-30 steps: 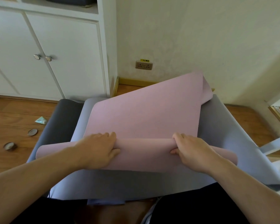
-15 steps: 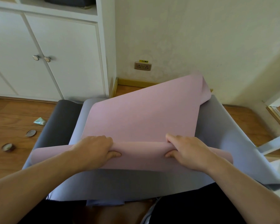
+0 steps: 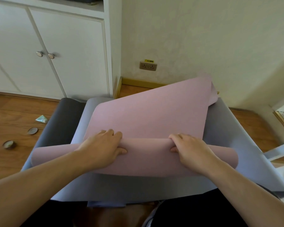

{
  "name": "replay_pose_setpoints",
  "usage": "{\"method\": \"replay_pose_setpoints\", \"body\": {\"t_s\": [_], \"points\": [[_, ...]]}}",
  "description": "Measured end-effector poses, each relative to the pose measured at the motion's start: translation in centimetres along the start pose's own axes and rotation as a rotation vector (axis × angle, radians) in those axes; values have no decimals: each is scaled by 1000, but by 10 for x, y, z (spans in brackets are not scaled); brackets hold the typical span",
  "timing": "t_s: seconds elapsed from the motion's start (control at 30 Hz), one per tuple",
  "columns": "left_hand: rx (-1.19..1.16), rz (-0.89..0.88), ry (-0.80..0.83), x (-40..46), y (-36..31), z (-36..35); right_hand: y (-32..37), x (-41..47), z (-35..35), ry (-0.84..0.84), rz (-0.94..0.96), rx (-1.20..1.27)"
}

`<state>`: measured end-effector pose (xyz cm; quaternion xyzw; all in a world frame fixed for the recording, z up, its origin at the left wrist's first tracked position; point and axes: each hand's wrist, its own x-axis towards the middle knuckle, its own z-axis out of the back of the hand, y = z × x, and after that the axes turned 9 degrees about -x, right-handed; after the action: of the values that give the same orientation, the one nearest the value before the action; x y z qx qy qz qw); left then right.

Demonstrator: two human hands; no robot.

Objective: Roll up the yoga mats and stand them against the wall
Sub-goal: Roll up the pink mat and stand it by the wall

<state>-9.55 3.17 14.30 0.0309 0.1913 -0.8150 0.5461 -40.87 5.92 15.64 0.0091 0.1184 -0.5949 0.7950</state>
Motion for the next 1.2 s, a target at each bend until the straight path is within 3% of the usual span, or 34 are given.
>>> {"method": "replay_pose_setpoints", "body": {"t_s": [0.17, 0.57, 0.77, 0.87, 1.2], "points": [[73, -57, -51, -3, -3, 4, 4, -4, 5, 66, 95, 28], [28, -97, 143, -12, -8, 5, 7, -8, 14, 137, 42, 52], [151, -75, 34, -7, -14, 3, 11, -8, 15, 128, 20, -56], [166, -58, 78, -5, -17, 5, 12, -7, 10, 129, 15, -40], [16, -38, 179, 4, -14, -4, 9, -3, 7, -145, -14, -72]]}}
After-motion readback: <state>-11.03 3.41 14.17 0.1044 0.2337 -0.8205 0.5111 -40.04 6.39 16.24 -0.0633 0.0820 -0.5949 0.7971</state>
